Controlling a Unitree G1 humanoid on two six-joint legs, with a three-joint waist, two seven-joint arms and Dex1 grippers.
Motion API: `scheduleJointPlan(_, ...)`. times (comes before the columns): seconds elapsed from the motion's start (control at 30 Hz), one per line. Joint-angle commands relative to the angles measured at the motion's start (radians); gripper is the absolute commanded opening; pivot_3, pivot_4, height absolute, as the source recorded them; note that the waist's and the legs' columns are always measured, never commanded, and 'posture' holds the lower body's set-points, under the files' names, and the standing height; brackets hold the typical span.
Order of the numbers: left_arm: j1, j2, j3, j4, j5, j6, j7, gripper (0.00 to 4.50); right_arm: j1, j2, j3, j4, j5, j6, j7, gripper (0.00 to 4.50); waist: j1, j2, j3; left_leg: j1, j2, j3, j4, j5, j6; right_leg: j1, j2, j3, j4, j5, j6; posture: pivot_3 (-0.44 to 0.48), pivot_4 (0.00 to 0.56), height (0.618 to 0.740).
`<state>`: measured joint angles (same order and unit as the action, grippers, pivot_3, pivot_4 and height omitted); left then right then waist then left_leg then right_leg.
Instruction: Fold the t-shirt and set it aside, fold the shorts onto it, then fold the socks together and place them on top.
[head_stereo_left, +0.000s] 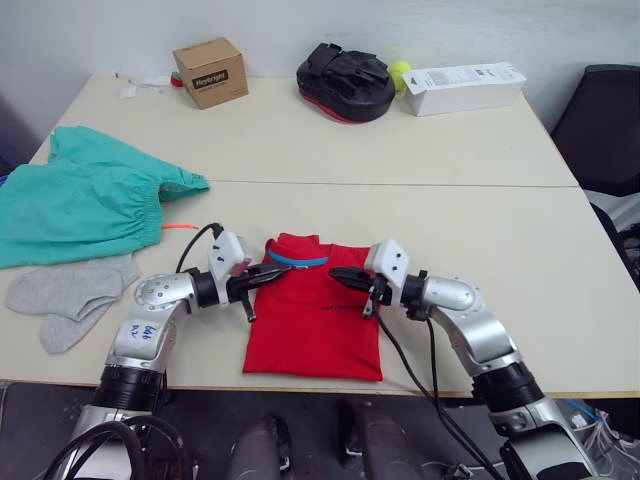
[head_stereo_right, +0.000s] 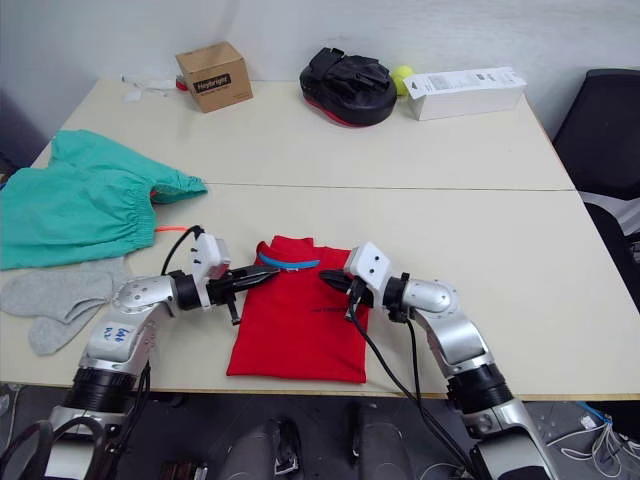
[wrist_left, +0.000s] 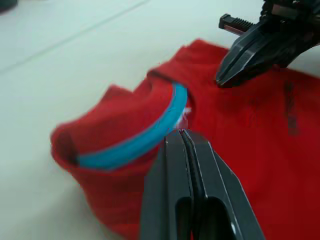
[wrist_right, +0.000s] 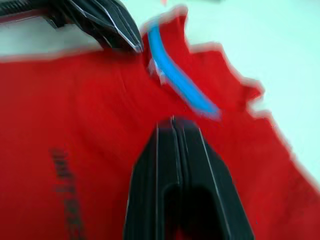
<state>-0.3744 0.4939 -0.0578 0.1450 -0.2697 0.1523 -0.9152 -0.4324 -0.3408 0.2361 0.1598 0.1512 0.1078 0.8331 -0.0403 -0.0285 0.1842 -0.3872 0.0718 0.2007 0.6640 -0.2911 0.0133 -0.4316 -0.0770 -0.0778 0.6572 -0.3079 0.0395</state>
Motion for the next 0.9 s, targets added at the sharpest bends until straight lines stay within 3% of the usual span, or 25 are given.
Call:
scheduleJointPlan(0.03,-0.037,-0.037,-0.001,0.060,0.026,-0.054,0.031,0.03,-0.038,0.020,-0.028,0.098,-0.023,-0.079,-0.034,0.00,0.003,0.000,0.000,0.000,0.000,0.000,0.000,0.000,0.000,0.000,0.000,0.000,0.000,0.000,0.000,0.000,0.150,0.740)
scheduleJointPlan(0.17,-0.083,-0.096,0.039,0.144,0.057,-0.072,0.157,0.03,-0.057,0.017,-0.089,0.196,-0.010,-0.138,-0.068,0.00,0.007,0.000,0.000,0.000,0.000,0.000,0.001,0.001,0.001,0.001,0.000,0.000,0.000,0.001,0.002,0.000,0.150,0.740)
scheduleJointPlan(0.3,-0.114,-0.118,0.082,0.193,0.070,-0.072,0.268,0.03,-0.018,-0.010,-0.161,0.171,0.025,-0.112,-0.091,0.00,0.009,0.000,0.000,0.000,0.000,0.000,0.001,0.001,0.001,0.001,-0.001,0.001,0.001,0.001,0.002,0.000,0.150,0.740)
scheduleJointPlan(0.43,-0.078,-0.116,0.131,0.131,0.006,-0.110,0.217,0.03,0.062,-0.038,-0.252,0.057,0.128,-0.041,-0.072,0.00,0.010,0.000,0.000,0.000,0.000,0.000,0.001,0.001,0.001,0.000,-0.001,0.001,0.000,0.001,0.002,0.000,0.150,0.740)
scheduleJointPlan(0.5,-0.043,-0.097,0.157,0.059,-0.040,-0.129,0.163,0.03,0.128,-0.061,-0.308,-0.097,0.304,0.107,0.001,0.00,0.010,0.000,0.000,0.000,0.000,0.000,0.000,0.001,0.001,0.001,-0.001,0.001,0.000,0.001,0.002,0.000,0.150,0.740)
scheduleJointPlan(0.6,0.040,-0.010,0.164,-0.084,-0.126,-0.060,0.023,0.65,0.212,-0.162,-0.361,-0.290,0.463,0.355,0.026,0.61,0.004,0.001,0.000,0.000,0.001,0.000,-0.001,0.000,0.001,0.000,0.000,0.001,-0.001,0.001,0.002,0.000,0.150,0.740)
scheduleJointPlan(0.77,0.234,0.230,0.194,-0.304,-0.204,-0.058,-0.239,2.22,0.305,-0.485,-0.455,-0.445,0.776,1.004,-0.023,2.30,-0.002,0.001,0.001,0.002,0.001,-0.002,-0.004,-0.001,0.000,0.001,-0.001,0.001,-0.002,0.000,0.000,0.000,0.150,0.740)
scheduleJointPlan(0.9,0.320,0.259,0.228,-0.381,-0.323,-0.062,-0.353,3.48,0.275,-0.526,-0.466,-0.442,0.880,1.273,-0.118,3.66,0.004,0.001,0.000,0.002,0.001,-0.003,-0.005,-0.006,0.000,0.001,-0.002,0.000,-0.004,-0.001,-0.003,0.000,0.150,0.740)
